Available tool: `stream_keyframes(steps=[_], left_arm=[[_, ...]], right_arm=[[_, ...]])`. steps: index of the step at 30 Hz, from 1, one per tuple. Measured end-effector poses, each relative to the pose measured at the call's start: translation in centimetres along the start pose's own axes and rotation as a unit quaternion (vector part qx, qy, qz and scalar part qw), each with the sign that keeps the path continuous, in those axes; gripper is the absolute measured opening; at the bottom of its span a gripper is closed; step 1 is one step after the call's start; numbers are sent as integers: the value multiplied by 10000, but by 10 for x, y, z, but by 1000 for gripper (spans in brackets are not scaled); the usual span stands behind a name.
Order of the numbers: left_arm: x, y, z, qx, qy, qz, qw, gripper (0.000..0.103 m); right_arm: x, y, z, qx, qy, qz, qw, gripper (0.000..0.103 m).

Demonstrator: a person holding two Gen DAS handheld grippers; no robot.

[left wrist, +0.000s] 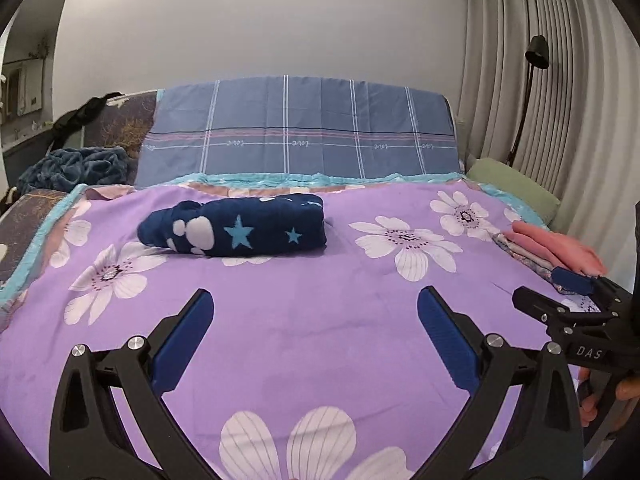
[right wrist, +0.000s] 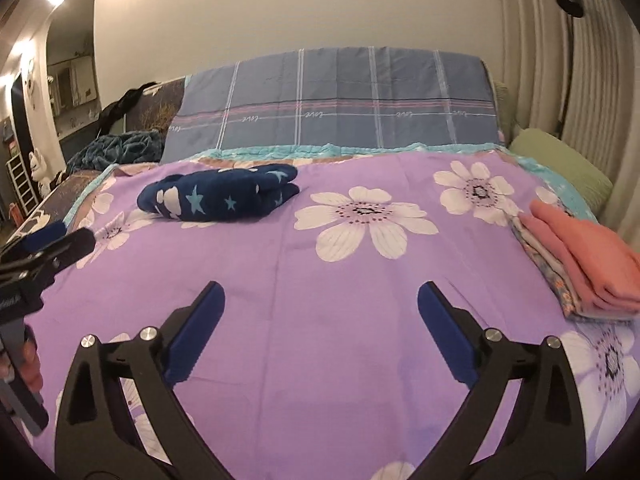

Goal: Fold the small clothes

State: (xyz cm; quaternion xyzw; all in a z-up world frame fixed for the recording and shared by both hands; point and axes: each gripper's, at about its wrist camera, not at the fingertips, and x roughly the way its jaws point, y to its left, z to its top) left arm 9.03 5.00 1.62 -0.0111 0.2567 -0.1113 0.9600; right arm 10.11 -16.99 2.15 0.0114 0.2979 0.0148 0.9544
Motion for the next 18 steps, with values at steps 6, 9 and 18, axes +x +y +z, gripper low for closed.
stream_keyframes(steps=[6,9,18], left_arm=[[-14,-6,-3,42,58,274,9996,102],[-18,-11,-5,141,65,389,9991,102],[-19,-22,-7,288,168,509,9981,102]], right_arm=[[-14,1,-6,2,-115,17,9999,99],[-18,3,-8,26,-139,58,9999,99],[-26,14,-10,-153,-280,-28,9995,99]])
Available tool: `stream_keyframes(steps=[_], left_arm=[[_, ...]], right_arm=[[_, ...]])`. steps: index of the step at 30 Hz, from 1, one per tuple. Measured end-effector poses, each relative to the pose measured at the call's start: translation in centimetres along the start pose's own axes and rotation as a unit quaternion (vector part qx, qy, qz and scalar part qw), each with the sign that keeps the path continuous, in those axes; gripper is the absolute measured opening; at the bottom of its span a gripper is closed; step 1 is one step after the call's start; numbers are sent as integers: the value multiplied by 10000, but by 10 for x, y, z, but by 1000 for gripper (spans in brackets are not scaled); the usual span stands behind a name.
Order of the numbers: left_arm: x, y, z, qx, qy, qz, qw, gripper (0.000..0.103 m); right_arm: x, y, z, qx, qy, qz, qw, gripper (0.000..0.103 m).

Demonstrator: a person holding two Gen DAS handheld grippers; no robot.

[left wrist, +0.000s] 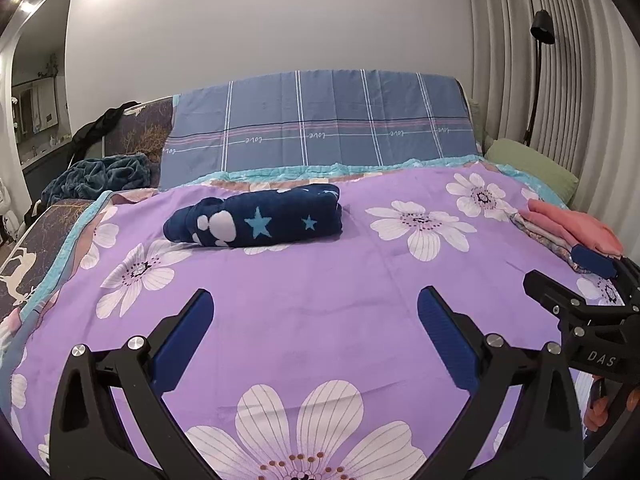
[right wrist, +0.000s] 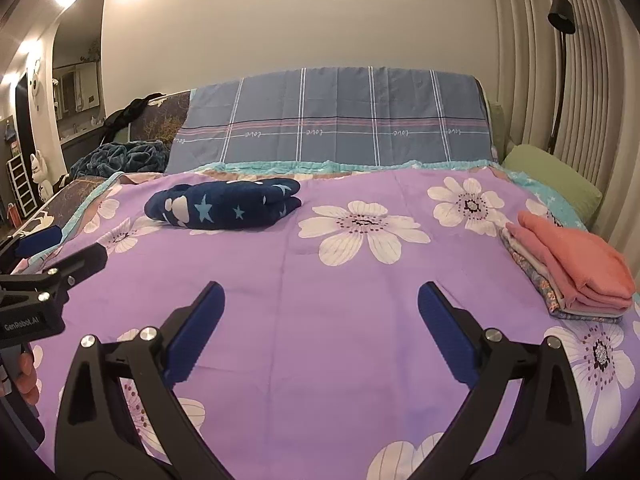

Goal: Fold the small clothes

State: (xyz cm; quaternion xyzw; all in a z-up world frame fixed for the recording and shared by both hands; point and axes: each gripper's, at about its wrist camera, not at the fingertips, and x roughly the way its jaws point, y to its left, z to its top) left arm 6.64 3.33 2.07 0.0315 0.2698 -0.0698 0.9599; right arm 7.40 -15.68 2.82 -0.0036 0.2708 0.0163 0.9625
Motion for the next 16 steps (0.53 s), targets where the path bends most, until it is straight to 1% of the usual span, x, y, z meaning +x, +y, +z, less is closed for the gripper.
stream_keyframes(steps=[7,10,16], left_arm=[[-3,-4,1,68,-47,36,10000,102],[-3,-7,1,102,-63,171,9998,102],[-2,-6,0,51,-23,137,9999,102]], right_arm=[[0,6,0,-59,-18,-16,10000,99],[-1,7,0,-102,-37,-49,9999,99],[-1,9,1,-150,-49,-82,9998,100]])
